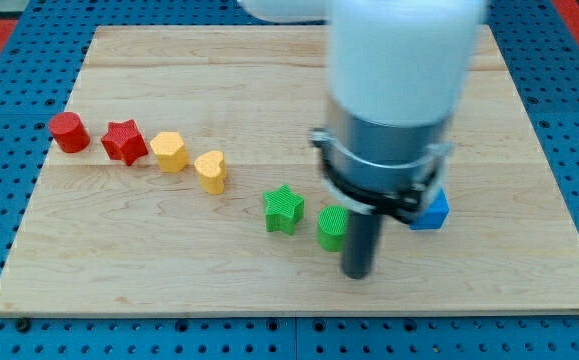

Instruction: Push the blue cube to the bottom center

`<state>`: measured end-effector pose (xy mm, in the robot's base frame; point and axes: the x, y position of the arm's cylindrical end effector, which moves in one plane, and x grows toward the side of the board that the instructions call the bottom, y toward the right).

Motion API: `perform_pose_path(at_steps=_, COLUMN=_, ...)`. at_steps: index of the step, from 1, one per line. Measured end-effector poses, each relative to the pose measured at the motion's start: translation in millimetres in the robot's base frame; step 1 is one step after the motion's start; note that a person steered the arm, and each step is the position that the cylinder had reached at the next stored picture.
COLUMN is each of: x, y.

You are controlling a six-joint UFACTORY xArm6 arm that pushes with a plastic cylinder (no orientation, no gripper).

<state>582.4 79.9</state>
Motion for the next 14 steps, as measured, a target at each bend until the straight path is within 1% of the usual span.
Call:
perform_pose_path(at_steps=2, x=20.4, y=65.5)
perform_pose_path(at_steps=3, x=-3.5, y=100.4)
perform_pose_path(at_steps=4, x=-44.0, y=146.5)
perform_pose_path(at_steps=5, x=-83.9, y=139.6)
perform_pose_path(at_steps=7, x=-88.9, y=38.6)
perform_pose_path(at_steps=8, x=-79.5, y=26.8)
perform_pose_path(at_steps=9, x=-91.6, y=21.3)
perform_pose_path(at_steps=10, x=-94.3, y=-6.8)
perform_pose_path(at_steps=12, x=-44.1, y=-7.2)
perform_pose_path(at_steps=13, x=-34.0, y=4.6)
perform_pose_path(at_steps=14, x=-58.4, y=20.5)
